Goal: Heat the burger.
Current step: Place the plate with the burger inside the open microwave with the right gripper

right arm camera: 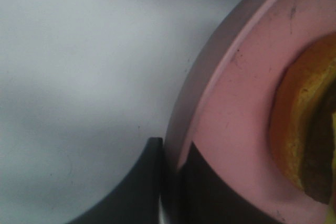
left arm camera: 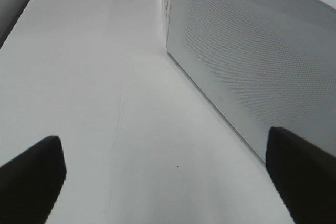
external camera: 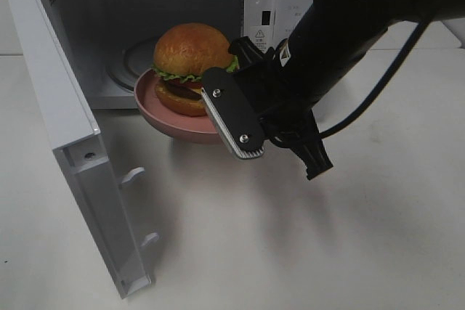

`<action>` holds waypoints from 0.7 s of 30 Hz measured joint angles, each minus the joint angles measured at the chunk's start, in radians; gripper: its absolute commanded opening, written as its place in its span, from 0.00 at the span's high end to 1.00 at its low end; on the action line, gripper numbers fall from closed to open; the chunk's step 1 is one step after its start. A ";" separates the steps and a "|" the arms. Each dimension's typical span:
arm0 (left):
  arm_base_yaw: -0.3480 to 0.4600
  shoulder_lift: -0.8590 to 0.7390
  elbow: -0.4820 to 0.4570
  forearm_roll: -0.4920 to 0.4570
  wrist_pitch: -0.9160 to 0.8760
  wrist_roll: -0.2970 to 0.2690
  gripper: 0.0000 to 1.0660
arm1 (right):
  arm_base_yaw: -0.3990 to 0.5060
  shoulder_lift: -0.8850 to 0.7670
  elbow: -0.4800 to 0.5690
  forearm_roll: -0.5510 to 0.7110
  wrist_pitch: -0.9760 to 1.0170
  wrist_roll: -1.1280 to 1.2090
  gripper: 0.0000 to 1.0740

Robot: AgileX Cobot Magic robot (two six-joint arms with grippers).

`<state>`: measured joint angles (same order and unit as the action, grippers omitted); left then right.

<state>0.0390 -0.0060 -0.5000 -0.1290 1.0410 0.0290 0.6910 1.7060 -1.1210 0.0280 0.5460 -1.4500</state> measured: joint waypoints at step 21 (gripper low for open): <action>0.000 0.000 0.000 0.000 0.000 0.000 0.08 | 0.000 0.190 -0.223 0.002 0.033 -0.005 1.00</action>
<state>0.0390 -0.0060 -0.5000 -0.1290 1.0410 0.0290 0.6910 1.8960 -1.3440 0.0300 0.5790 -1.4550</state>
